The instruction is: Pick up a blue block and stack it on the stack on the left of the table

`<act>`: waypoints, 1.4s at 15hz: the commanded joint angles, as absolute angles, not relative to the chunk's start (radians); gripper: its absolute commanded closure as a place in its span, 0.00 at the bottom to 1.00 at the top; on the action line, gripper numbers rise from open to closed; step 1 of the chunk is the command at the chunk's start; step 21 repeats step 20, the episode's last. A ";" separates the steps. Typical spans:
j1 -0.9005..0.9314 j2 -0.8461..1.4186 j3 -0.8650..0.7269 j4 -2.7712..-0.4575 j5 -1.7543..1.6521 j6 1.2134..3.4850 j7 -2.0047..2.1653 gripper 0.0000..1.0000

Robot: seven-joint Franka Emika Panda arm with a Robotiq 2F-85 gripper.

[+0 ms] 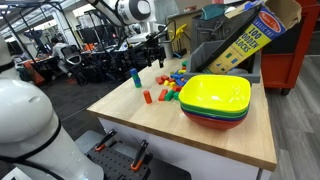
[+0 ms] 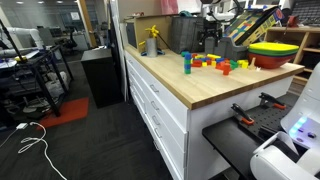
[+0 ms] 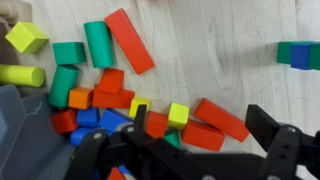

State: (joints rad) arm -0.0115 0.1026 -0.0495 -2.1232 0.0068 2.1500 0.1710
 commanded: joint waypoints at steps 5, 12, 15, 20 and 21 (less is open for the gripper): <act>-0.013 -0.187 -0.031 -2.295 0.015 2.195 0.093 0.00; 0.006 -0.328 0.001 -2.327 0.045 2.171 0.111 0.00; 0.001 -0.304 0.011 -2.298 0.037 2.144 0.133 0.00; 0.002 -0.315 0.021 -2.299 0.043 2.117 0.157 0.00; 0.002 -0.315 0.021 -2.299 0.043 2.117 0.157 0.00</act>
